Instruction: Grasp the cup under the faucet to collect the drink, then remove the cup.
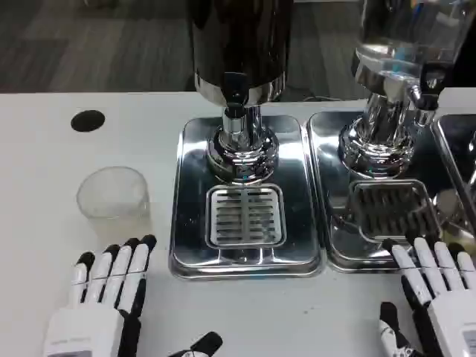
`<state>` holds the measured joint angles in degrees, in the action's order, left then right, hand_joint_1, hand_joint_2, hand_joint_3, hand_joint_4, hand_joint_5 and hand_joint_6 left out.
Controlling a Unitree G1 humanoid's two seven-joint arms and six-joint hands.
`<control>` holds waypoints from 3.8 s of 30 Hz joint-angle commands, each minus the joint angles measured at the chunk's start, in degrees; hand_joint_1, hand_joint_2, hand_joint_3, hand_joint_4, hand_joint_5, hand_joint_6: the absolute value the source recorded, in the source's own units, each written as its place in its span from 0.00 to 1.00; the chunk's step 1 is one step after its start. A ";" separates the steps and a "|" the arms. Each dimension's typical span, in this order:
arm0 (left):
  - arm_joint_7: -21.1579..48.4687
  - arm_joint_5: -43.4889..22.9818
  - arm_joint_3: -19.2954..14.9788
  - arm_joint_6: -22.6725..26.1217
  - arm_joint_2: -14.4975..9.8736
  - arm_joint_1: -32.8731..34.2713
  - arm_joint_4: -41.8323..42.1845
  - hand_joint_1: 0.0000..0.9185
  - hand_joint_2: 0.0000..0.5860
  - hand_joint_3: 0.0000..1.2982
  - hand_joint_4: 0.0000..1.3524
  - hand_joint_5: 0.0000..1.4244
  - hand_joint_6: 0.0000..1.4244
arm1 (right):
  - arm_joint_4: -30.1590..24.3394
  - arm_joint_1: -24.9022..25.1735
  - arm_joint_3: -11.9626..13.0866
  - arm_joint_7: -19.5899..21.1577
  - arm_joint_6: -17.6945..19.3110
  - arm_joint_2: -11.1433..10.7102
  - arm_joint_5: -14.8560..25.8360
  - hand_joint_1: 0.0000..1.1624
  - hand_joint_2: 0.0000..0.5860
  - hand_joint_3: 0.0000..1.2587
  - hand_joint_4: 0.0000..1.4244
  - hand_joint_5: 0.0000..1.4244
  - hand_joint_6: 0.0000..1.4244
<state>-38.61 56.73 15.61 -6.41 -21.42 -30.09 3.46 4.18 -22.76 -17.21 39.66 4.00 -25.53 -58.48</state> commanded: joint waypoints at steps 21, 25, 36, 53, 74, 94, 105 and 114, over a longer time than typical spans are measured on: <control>-0.69 -0.37 -0.77 -0.92 -0.09 -1.35 1.19 0.00 0.18 0.04 0.00 0.04 0.00 | -0.33 -0.49 -0.91 1.10 -0.67 0.33 0.42 0.25 0.92 0.08 0.00 0.00 0.00; -0.97 -0.47 -0.90 -1.04 -0.03 -1.62 1.47 0.00 0.18 0.04 0.00 0.04 0.00 | -1.19 -0.44 -0.79 0.93 -0.62 0.15 0.40 0.25 0.92 0.08 0.00 0.00 0.00; -2.61 -3.55 -3.13 -3.18 0.52 -2.62 3.76 0.00 0.17 0.04 0.00 0.04 0.00 | -2.36 -0.89 -0.89 0.50 -1.23 0.00 -0.28 0.25 0.92 0.08 0.00 0.00 0.00; 12.25 -7.19 -12.33 4.54 -0.02 7.37 8.34 0.00 0.03 0.01 0.00 0.03 0.00 | -8.18 -3.44 1.59 -1.32 -3.00 -0.02 -0.15 0.26 0.90 0.07 0.00 0.00 0.00; 23.91 -7.78 -9.60 16.70 0.66 27.71 -4.82 0.00 0.01 0.04 0.00 0.06 0.04 | -7.10 -3.24 1.15 -1.80 -2.94 0.83 -0.03 0.28 0.86 0.08 0.00 0.00 0.00; 26.77 -9.77 -6.70 20.29 0.48 34.23 -14.63 0.11 0.09 0.15 0.10 0.27 0.33 | -6.14 -2.70 1.39 -1.96 -2.58 0.83 1.37 0.29 0.83 0.08 0.00 0.00 0.00; 26.68 -8.66 -6.50 22.25 0.46 33.35 -11.36 0.15 0.09 0.24 0.21 0.40 0.54 | -4.70 -1.19 0.93 -2.03 -2.22 0.92 1.85 0.28 0.84 0.08 0.00 0.00 0.01; 26.02 -6.48 -4.57 25.31 0.05 31.97 -7.85 0.00 0.01 0.18 0.08 0.29 0.43 | -3.16 -0.77 0.78 -1.46 -1.42 1.04 2.55 0.28 0.84 0.08 0.00 0.00 0.01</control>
<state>-12.18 48.39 10.25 18.01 -20.53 2.90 -6.00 0.29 -23.55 -16.52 38.11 2.09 -24.69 -56.53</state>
